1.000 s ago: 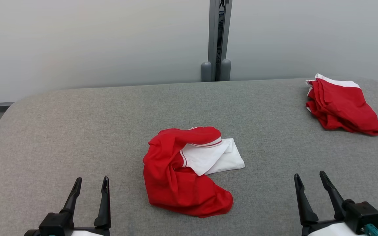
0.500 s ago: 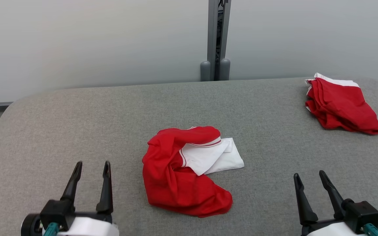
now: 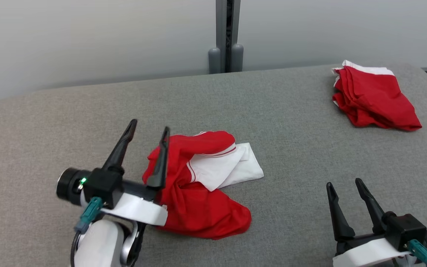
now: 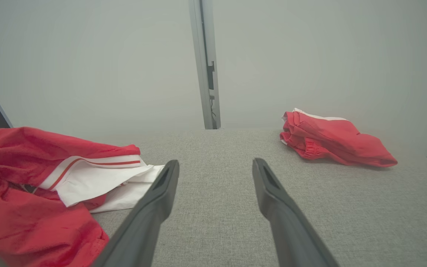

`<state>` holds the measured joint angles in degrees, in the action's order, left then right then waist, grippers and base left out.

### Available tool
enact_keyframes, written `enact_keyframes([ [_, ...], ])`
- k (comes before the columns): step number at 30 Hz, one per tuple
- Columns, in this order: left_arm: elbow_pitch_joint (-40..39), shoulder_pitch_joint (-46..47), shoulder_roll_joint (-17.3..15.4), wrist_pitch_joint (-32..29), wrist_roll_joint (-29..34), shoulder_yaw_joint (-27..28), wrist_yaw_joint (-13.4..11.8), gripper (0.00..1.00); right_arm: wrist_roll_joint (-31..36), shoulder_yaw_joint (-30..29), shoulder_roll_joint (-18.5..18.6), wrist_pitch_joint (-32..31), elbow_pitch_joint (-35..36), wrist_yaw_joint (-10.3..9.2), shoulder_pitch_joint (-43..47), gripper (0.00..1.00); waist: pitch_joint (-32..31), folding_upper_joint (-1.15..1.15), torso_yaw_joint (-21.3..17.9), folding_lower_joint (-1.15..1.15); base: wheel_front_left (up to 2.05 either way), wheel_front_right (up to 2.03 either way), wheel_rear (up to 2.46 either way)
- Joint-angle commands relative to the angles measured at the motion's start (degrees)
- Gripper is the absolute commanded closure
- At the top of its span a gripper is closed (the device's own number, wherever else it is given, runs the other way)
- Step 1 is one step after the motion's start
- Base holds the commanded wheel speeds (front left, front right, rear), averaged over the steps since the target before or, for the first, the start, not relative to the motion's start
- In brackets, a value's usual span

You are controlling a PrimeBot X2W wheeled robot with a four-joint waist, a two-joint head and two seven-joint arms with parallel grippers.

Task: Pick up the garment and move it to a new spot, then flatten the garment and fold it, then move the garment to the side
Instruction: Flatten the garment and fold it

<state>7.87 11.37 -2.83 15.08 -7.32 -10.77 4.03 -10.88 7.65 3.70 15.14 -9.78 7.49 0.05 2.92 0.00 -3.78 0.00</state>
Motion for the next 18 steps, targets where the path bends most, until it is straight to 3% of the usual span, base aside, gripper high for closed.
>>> enact_keyframes([
  [1, 0.6, 2.1, -0.1, 0.1, 0.4, -1.1, 0.6, 0.0, -0.2, -0.2, 0.4, 0.0, 0.1, 0.01, -0.7, 0.0, 1.8, 0.0, -1.2, 0.0, 0.0, 0.0, 0.0],
  [8, 8.3, 11.8, -0.2, -0.8, -0.9, -12.2, 2.4, 0.0, -0.2, 0.1, 0.5, 0.1, 0.4, 0.01, -3.8, 0.0, 6.5, 0.0, -3.2, 0.0, 0.0, 0.0, 0.0],
  [18, 22.9, 21.3, -0.2, -9.2, -3.0, -27.2, 3.4, 0.0, 0.1, 0.4, 0.5, 0.1, 0.7, 0.01, -7.2, 0.0, 11.1, 0.0, -4.9, 0.0, 0.0, 0.0, 0.0],
])
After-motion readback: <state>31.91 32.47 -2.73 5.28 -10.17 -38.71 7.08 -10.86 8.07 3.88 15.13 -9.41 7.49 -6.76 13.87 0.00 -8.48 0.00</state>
